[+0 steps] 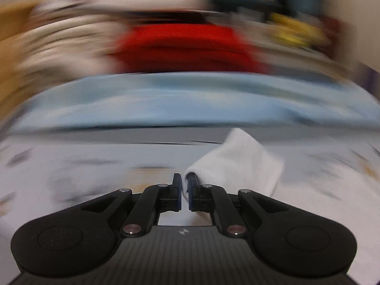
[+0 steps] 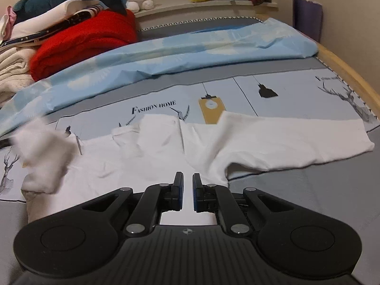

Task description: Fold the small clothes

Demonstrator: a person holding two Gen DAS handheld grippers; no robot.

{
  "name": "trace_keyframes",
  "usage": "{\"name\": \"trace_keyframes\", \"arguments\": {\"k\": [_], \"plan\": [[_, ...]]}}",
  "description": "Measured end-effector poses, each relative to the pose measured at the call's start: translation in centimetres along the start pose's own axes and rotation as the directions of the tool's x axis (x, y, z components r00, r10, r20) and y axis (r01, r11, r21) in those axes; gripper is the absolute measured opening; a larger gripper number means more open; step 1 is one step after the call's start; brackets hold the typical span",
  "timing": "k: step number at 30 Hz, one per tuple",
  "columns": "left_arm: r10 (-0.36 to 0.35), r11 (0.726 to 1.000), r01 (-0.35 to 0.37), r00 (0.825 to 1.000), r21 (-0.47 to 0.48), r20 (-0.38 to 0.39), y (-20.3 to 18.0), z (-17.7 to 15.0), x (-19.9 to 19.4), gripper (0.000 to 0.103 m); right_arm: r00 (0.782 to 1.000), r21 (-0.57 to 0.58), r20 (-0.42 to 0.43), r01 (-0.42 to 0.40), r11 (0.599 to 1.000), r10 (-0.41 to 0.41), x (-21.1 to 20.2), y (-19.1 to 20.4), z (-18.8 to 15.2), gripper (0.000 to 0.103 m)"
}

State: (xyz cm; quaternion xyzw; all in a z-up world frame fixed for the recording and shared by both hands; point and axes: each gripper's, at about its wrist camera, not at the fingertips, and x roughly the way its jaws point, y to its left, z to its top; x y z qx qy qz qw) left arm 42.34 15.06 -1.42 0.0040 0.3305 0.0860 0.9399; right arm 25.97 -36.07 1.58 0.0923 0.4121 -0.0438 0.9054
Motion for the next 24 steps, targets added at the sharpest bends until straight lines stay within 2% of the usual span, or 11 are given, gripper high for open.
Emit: {"name": "trace_keyframes", "arguments": {"k": [2, 4, 5, 6, 7, 9, 11, 13, 18, 20, 24], "plan": [[0.297, 0.946, -0.301, 0.954, -0.123, -0.051, 9.5, -0.1, 0.3, 0.008, 1.000, -0.016, -0.004, -0.001, 1.000, 0.001, 0.0, 0.4, -0.1, 0.008], [0.577, 0.791, -0.589, 0.808, -0.167, -0.118, 16.6, -1.1, 0.0, 0.013, 1.000, -0.027, -0.018, 0.002, 1.000, -0.003, 0.3, 0.6, -0.3, 0.008], [0.638, 0.733, -0.654, 0.756, -0.187, -0.147, 18.7, -1.7, -0.4, 0.014, 1.000, -0.033, -0.023, 0.004, 0.999, -0.005, 0.4, 0.7, -0.4, 0.008], [0.648, 0.712, -0.667, 0.744, -0.218, -0.163, 20.0, -2.1, -0.8, 0.014, 1.000, -0.041, -0.028, 0.008, 0.999, -0.010, 0.6, 0.8, -0.4, 0.009], [0.629, 0.721, -0.649, 0.760, -0.244, -0.163, 20.2, -2.1, -1.0, 0.014, 0.999, -0.044, -0.029, 0.018, 0.999, -0.020, 0.7, 0.8, -0.4, 0.009], [0.520, 0.809, -0.535, 0.844, -0.243, -0.128, 18.1, -1.8, -0.8, 0.023, 0.999, -0.035, -0.037, 0.038, 0.999, -0.040, 1.2, 0.7, -0.5, 0.012], [0.316, 0.920, -0.331, 0.943, -0.208, -0.104, 14.5, -1.7, 0.1, 0.045, 0.998, -0.013, -0.052, 0.047, 0.999, -0.048, 1.7, 0.6, -0.5, 0.013], [0.105, 0.981, -0.118, 0.990, -0.155, -0.093, 10.1, -2.3, 1.0, 0.048, 0.996, 0.002, -0.071, 0.054, 0.999, -0.054, 2.4, 0.6, -0.7, 0.014], [-0.223, 0.970, 0.237, 0.953, 0.047, -0.207, 1.0, -7.0, 4.4, 0.050, 0.995, 0.002, -0.084, 0.053, 0.999, -0.053, 4.7, 0.3, -0.7, 0.015], [-0.097, 0.988, 0.134, 0.924, 0.074, -0.370, 0.0, -9.5, 7.6, 0.057, 0.997, 0.001, -0.069, 0.045, 0.999, -0.045, 6.2, 0.0, -0.2, 0.016], [-0.038, 0.993, 0.066, 0.959, 0.093, -0.281, -2.8, -7.0, 5.9, 0.058, 0.999, 0.019, -0.042, 0.009, 1.000, -0.008, 9.6, -0.4, 0.8, 0.021]]}}
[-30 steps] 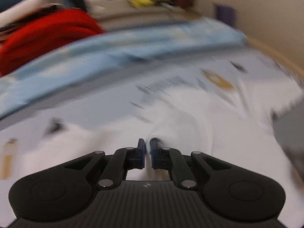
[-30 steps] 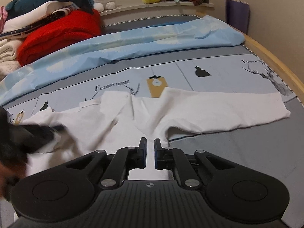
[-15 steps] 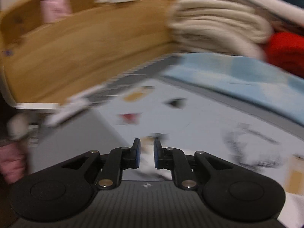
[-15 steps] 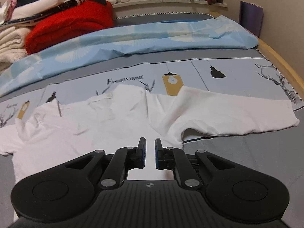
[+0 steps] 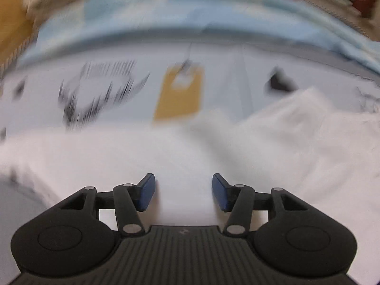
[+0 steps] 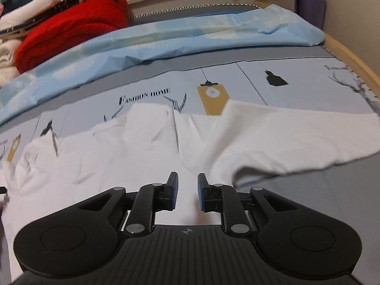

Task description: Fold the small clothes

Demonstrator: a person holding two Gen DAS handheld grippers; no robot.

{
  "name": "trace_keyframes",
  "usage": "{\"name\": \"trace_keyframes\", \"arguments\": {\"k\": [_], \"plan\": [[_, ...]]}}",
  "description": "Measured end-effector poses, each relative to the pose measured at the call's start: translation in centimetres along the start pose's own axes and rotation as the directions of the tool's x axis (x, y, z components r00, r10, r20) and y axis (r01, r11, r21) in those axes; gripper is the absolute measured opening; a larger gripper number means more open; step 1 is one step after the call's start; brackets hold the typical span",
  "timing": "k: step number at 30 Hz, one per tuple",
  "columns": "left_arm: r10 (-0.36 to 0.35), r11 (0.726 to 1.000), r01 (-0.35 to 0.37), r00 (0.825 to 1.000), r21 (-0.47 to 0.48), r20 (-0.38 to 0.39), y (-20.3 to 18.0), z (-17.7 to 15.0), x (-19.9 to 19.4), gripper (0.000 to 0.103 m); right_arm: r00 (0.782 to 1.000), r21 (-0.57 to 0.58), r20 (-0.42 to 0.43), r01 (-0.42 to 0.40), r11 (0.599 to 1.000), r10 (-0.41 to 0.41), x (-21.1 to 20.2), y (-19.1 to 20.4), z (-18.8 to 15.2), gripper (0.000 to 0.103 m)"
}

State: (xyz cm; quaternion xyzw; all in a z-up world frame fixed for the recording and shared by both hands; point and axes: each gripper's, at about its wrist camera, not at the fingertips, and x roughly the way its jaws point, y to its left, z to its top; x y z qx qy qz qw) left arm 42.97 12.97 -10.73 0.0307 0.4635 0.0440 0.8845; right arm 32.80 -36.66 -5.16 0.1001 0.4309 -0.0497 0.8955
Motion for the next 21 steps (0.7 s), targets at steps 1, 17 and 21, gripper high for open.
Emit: {"name": "trace_keyframes", "arguments": {"k": [1, 17, 21], "plan": [[-0.014, 0.999, 0.013, 0.998, 0.031, 0.055, -1.2, 0.5, -0.8, 0.058, 1.000, -0.009, 0.007, -0.010, 1.000, 0.010, 1.0, 0.2, 0.3, 0.021], [-0.211, 0.977, 0.212, 0.971, 0.005, 0.115, -7.8, 4.5, 6.0, 0.015, 0.981, -0.009, 0.186, 0.052, 0.999, -0.049, 13.0, 3.1, 4.0, 0.011], [-0.150, 0.988, 0.153, 0.976, -0.007, 0.160, -9.2, 5.2, 6.5, 0.017, 0.984, 0.015, 0.151, 0.092, 0.996, -0.093, 14.3, 3.7, 4.2, 0.016]]}}
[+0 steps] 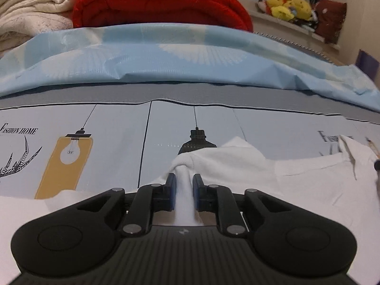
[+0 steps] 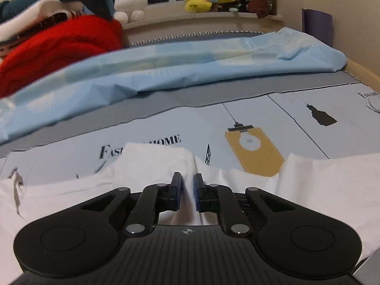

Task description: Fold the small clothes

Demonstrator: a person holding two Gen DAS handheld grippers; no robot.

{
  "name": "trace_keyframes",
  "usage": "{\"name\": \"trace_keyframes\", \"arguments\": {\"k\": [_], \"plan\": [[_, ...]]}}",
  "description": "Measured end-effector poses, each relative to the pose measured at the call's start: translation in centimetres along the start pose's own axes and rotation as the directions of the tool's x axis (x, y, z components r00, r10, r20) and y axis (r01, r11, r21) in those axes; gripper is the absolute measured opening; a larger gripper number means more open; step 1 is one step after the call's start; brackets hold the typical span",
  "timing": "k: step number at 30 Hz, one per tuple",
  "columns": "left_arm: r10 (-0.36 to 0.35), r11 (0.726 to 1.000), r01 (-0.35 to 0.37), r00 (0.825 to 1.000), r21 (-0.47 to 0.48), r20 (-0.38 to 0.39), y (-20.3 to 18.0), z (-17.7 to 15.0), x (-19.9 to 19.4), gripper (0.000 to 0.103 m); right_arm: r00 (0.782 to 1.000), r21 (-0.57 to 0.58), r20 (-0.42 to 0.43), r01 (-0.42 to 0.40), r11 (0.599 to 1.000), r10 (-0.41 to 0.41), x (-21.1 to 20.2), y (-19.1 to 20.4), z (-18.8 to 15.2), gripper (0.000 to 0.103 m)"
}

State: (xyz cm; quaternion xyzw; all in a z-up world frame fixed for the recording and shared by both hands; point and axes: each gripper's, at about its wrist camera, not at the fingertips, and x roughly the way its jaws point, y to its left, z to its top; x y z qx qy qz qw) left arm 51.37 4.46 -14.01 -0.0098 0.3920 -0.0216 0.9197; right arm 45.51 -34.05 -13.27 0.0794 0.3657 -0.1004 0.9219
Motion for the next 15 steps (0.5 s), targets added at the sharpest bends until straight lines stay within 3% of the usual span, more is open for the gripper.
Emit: {"name": "trace_keyframes", "arguments": {"k": [2, 3, 6, 7, 9, 11, 12, 13, 14, 15], "plan": [[0.009, 1.000, -0.009, 1.000, -0.015, -0.005, -0.3, 0.3, -0.6, 0.020, 1.000, 0.028, -0.014, -0.009, 1.000, 0.010, -0.3, -0.6, 0.0, 0.019], [0.003, 1.000, -0.003, 1.000, -0.019, -0.002, -0.4, 0.5, -1.4, 0.025, 1.000, 0.043, -0.010, -0.006, 0.999, 0.007, -0.9, -1.0, 0.2, 0.026], [-0.054, 0.998, 0.054, 0.999, -0.014, 0.005, -1.2, 0.5, -4.8, 0.027, 0.999, 0.096, 0.045, -0.023, 0.995, 0.019, -3.2, -2.6, 0.0, 0.028], [-0.079, 0.997, 0.079, 0.997, -0.016, -0.008, -1.5, 0.1, -5.9, 0.027, 0.999, 0.070, 0.025, -0.037, 0.997, 0.035, -3.4, -2.7, -0.3, 0.028], [-0.113, 0.993, 0.111, 0.992, -0.031, -0.055, -2.2, -0.9, -7.5, 0.027, 0.991, -0.010, -0.124, -0.051, 0.999, 0.050, -2.6, -2.8, -1.3, 0.030], [-0.136, 0.991, 0.133, 0.979, -0.028, -0.150, -2.9, -3.2, -7.5, 0.032, 0.992, -0.018, -0.116, -0.055, 0.998, 0.052, -3.9, -3.8, -1.8, 0.030], [-0.123, 0.992, 0.125, 0.963, -0.005, -0.240, -3.3, -4.4, -6.9, 0.041, 0.993, 0.002, -0.110, -0.042, 0.999, 0.042, -5.0, -4.7, -1.5, 0.030], [-0.096, 0.993, 0.113, 0.951, 0.040, -0.295, -3.6, -5.6, -6.7, 0.043, 0.995, 0.025, -0.093, -0.042, 0.999, 0.044, -6.0, -5.5, -1.1, 0.030], [-0.034, 0.990, 0.065, 0.968, 0.121, -0.248, -4.3, -5.7, -8.2, 0.045, 0.997, 0.057, -0.056, -0.045, 0.997, 0.049, -7.4, -6.9, -0.7, 0.033], [0.050, 0.981, -0.001, 0.968, 0.195, -0.245, -5.2, -5.6, -9.4, 0.044, 0.999, 0.084, -0.013, -0.040, 0.996, 0.042, -8.9, -8.4, -0.2, 0.038]]}}
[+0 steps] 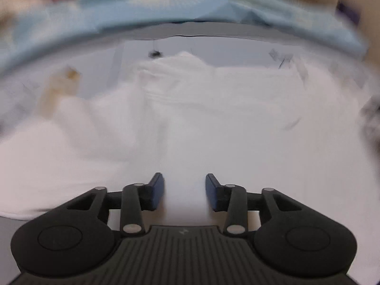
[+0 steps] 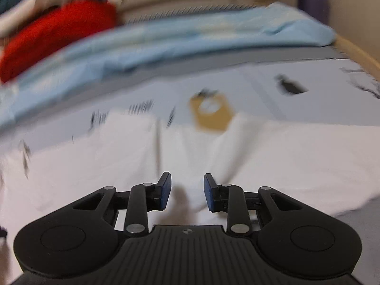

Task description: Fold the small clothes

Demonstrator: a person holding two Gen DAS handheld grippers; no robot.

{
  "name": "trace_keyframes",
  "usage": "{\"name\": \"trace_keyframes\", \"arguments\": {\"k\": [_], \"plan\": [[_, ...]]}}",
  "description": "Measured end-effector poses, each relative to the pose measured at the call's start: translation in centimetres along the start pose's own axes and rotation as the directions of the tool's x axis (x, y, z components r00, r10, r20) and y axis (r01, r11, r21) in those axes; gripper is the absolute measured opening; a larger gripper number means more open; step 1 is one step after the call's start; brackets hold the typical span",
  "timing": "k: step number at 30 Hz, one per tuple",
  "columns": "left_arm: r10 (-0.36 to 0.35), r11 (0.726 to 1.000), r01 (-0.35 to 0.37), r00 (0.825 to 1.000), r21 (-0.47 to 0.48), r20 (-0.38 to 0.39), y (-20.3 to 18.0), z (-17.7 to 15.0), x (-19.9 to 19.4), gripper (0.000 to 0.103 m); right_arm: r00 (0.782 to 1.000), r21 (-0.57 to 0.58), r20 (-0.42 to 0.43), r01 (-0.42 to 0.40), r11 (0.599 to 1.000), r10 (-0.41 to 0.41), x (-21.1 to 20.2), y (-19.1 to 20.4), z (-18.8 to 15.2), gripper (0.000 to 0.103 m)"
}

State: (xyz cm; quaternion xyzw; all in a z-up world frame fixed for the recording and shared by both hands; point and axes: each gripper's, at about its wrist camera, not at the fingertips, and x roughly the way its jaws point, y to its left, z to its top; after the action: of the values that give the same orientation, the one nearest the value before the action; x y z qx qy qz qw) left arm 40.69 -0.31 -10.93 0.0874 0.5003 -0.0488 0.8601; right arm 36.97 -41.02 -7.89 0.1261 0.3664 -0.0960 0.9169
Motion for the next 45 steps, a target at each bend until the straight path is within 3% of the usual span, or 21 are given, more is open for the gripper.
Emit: {"name": "trace_keyframes", "arguments": {"k": [2, 4, 6, 9, 11, 12, 14, 16, 18, 19, 20, 21, 24, 28, 32, 33, 36, 38, 40, 42, 45], "plan": [[-0.001, 1.000, 0.000, 0.997, 0.015, 0.074, -0.5, -0.2, -4.1, 0.045, 0.997, 0.042, 0.062, 0.034, 0.999, -0.036, -2.2, -2.9, 0.5, 0.048], [-0.063, 0.998, 0.064, 0.990, -0.008, 0.127, -0.4, -0.8, -8.8, 0.050, 0.991, 0.108, 0.087, 0.095, 0.990, -0.104, -3.5, -7.0, 0.7, 0.049], [-0.052, 0.999, 0.054, 0.981, -0.005, 0.184, -0.3, -2.1, -12.8, 0.053, 0.979, 0.230, 0.069, 0.172, 0.958, -0.193, -4.0, -12.4, 0.3, 0.049], [0.062, 0.998, -0.069, 0.938, 0.006, 0.342, -0.4, -6.1, -17.0, 0.059, 0.950, 0.418, 0.014, 0.279, 0.865, -0.313, -4.3, -19.9, -1.0, 0.049], [0.180, 0.972, -0.219, 0.928, 0.088, 0.327, -1.5, -7.0, -16.8, 0.060, 0.941, 0.523, -0.012, 0.295, 0.800, -0.339, -4.1, -24.2, -1.8, 0.049], [0.216, 0.956, -0.270, 0.910, 0.113, 0.353, -2.0, -7.1, -16.6, 0.059, 0.939, 0.562, -0.015, 0.291, 0.774, -0.343, -3.9, -25.9, -2.2, 0.049], [0.218, 0.945, -0.295, 0.889, 0.140, 0.403, -2.5, -6.9, -16.2, 0.059, 0.935, 0.620, -0.015, 0.286, 0.730, -0.354, -3.3, -28.3, -2.7, 0.049], [0.191, 0.957, -0.257, 0.905, 0.133, 0.380, -2.3, -6.5, -15.4, 0.059, 0.933, 0.642, 0.020, 0.262, 0.720, -0.358, -3.0, -29.6, -2.9, 0.049], [0.174, 0.975, -0.207, 0.933, 0.076, 0.314, -1.2, -6.1, -14.2, 0.059, 0.923, 0.605, 0.033, 0.287, 0.743, -0.384, -2.5, -29.7, -2.7, 0.045], [0.154, 0.984, -0.172, 0.947, 0.041, 0.282, -0.7, -6.0, -13.9, 0.059, 0.913, 0.586, 0.036, 0.311, 0.749, -0.407, -2.5, -29.7, -2.5, 0.037], [0.134, 0.990, -0.143, 0.956, 0.013, 0.262, -0.2, -6.0, -13.7, 0.059, 0.904, 0.573, 0.036, 0.330, 0.750, -0.426, -2.2, -29.7, -2.4, 0.002], [0.115, 0.993, -0.117, 0.962, -0.007, 0.246, 0.1, -6.0, -13.5, 0.059, 0.895, 0.581, 0.049, 0.335, 0.742, -0.443, -1.9, -30.3, -2.3, 0.002], [0.086, 0.996, -0.086, 0.974, -0.011, 0.212, 0.2, -6.4, -13.0, 0.059, 0.829, 0.610, 0.008, 0.439, 0.660, -0.559, -1.7, -31.5, -2.6, 0.002], [0.017, 1.000, -0.017, 0.990, -0.005, 0.137, 0.3, -7.1, -11.8, 0.059, 0.788, 0.595, -0.014, 0.501, 0.628, -0.616, -2.0, -31.1, -2.2, 0.006], [-0.094, 0.995, 0.096, 0.995, -0.033, 0.035, 0.3, -8.4, -10.3, 0.059, 0.746, 0.597, -0.008, 0.538, 0.595, -0.666, -4.1, -29.8, -1.6, 0.029], [-0.116, 0.992, 0.116, 0.993, -0.046, 0.005, 0.5, -8.9, -9.8, 0.059, 0.749, 0.598, 0.012, 0.525, 0.605, -0.662, -5.0, -29.2, -1.2, 0.035], [-0.154, 0.987, 0.147, 0.983, -0.068, -0.100, 0.8, -10.5, -7.7, 0.058, 0.772, 0.576, 0.092, 0.474, 0.666, -0.629, -8.2, -26.3, -0.3, 0.037], [-0.143, 0.990, 0.140, 0.966, -0.031, -0.214, 0.6, -12.1, -5.9, 0.057, 0.829, 0.541, 0.147, 0.390, 0.745, -0.540, -10.5, -23.5, 0.5, 0.037], [-0.099, 0.994, 0.106, 0.975, 0.020, -0.199, 0.5, -12.6, -6.8, 0.057, 0.882, 0.497, 0.185, 0.297, 0.815, -0.434, -12.5, -20.9, 1.2, 0.037], [-0.122, 0.993, 0.120, 0.982, -0.020, -0.142, 1.3, -12.4, -9.4, 0.057, 0.925, 0.401, 0.220, 0.204, 0.893, -0.310, -15.4, -17.4, 1.5, 0.037], [-0.162, 0.982, 0.157, 0.986, -0.101, -0.042, 3.2, -12.6, -13.7, 0.057, 0.963, 0.272, 0.231, 0.074, 0.960, -0.140, -19.5, -12.8, 0.9, 0.037]]}}
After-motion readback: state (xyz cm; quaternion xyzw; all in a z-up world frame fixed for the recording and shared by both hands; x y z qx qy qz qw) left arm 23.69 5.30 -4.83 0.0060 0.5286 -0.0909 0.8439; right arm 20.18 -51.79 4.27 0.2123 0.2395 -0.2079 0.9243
